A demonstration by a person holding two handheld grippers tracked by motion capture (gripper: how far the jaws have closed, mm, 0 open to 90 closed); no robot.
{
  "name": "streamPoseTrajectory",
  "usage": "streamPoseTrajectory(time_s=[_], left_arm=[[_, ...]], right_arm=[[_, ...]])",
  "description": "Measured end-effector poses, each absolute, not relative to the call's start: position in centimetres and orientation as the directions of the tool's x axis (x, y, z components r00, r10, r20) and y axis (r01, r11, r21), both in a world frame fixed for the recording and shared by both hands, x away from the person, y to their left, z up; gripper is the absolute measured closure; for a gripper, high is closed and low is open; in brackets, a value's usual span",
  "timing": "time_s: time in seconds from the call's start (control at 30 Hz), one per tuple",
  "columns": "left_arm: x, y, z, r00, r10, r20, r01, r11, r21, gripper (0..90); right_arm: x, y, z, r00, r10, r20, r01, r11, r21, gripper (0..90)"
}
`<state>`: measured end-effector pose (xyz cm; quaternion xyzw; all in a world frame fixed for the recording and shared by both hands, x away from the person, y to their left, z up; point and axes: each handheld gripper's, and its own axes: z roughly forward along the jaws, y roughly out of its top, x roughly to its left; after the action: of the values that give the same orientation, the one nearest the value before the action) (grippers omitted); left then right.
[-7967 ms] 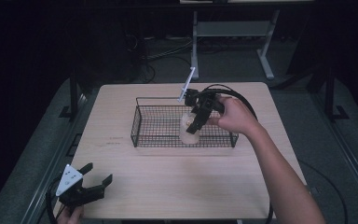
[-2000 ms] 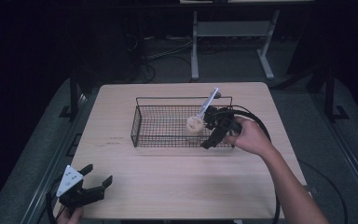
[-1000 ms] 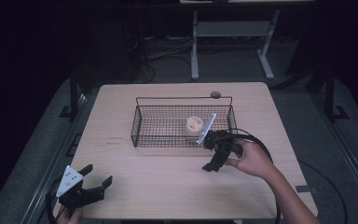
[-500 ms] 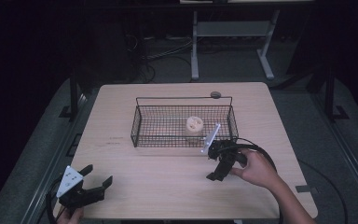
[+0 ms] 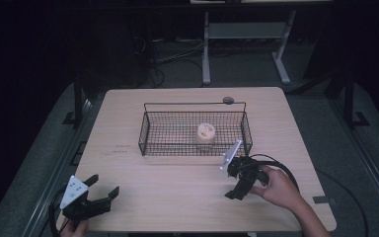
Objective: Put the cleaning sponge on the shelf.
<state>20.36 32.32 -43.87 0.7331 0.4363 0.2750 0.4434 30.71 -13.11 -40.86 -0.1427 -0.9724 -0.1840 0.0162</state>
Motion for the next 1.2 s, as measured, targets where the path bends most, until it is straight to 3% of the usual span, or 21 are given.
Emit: streamPoseTrajectory(time_s=[1.2], left_arm=[[20.3,32.2,-44.0,0.464,0.886,0.018,0.401,-0.228,0.887,14.1]], right_arm=[[26.7,-18.9,-42.9,-0.929,0.361,0.084,0.360,0.825,0.435,17.4]])
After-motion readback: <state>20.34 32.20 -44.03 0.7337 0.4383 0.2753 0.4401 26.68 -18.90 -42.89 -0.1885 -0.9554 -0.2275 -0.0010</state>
